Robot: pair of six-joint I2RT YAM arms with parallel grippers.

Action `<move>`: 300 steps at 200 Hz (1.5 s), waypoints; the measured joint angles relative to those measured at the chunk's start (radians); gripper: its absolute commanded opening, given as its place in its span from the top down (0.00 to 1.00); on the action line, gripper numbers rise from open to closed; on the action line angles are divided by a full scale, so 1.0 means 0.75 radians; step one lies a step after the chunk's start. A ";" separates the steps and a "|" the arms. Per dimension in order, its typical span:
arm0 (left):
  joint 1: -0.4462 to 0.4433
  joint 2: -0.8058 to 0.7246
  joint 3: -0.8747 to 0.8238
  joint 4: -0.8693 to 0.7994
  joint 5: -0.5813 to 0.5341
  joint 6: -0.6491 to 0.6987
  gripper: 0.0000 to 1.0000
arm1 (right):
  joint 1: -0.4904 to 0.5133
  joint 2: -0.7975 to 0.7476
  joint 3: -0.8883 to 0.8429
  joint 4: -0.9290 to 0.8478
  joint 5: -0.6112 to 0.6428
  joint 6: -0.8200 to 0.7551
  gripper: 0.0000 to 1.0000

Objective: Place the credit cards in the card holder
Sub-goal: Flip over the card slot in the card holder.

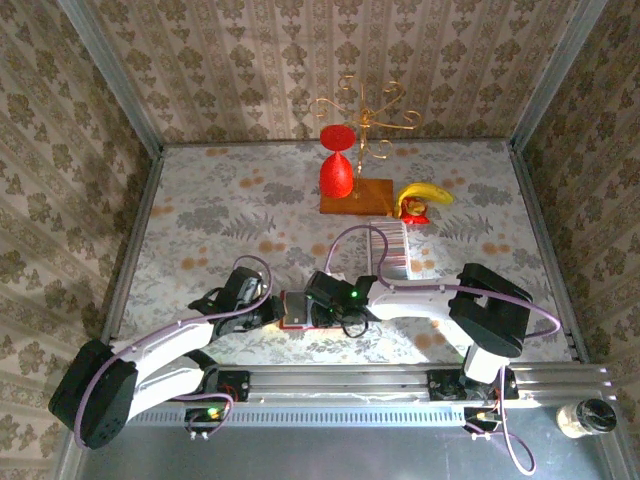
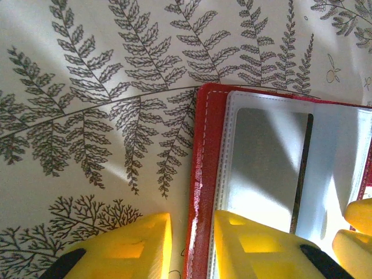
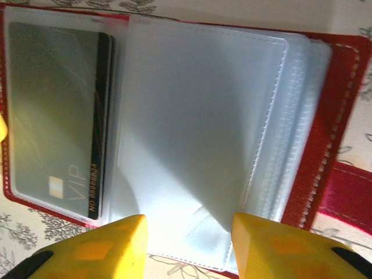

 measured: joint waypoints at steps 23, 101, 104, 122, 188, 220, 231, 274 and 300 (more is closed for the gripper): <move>-0.002 0.003 0.000 0.001 -0.004 0.000 0.75 | 0.000 0.010 0.004 0.045 -0.013 0.016 0.54; -0.023 0.010 -0.008 0.017 -0.034 -0.001 0.78 | 0.000 0.039 0.008 0.205 -0.044 0.086 0.53; -0.025 0.010 -0.008 0.017 -0.036 -0.001 0.78 | 0.000 0.040 0.008 0.214 -0.045 0.090 0.53; -0.027 0.012 -0.009 0.020 -0.042 -0.001 0.79 | 0.000 0.046 0.008 0.258 -0.058 0.107 0.53; -0.036 0.006 -0.020 0.031 -0.056 -0.011 0.82 | 0.000 0.072 0.003 0.427 -0.089 0.181 0.54; -0.037 -0.007 -0.035 0.046 -0.060 -0.022 0.83 | 0.000 0.072 -0.014 0.517 -0.106 0.220 0.54; -0.039 -0.009 -0.037 0.046 -0.062 -0.026 0.84 | 0.000 0.072 -0.015 0.535 -0.109 0.228 0.54; -0.051 -0.076 -0.037 -0.019 -0.086 -0.026 0.83 | 0.001 0.072 -0.023 0.585 -0.109 0.258 0.54; -0.059 -0.173 -0.038 -0.141 -0.117 -0.025 0.79 | 0.001 0.072 -0.025 0.585 -0.109 0.259 0.54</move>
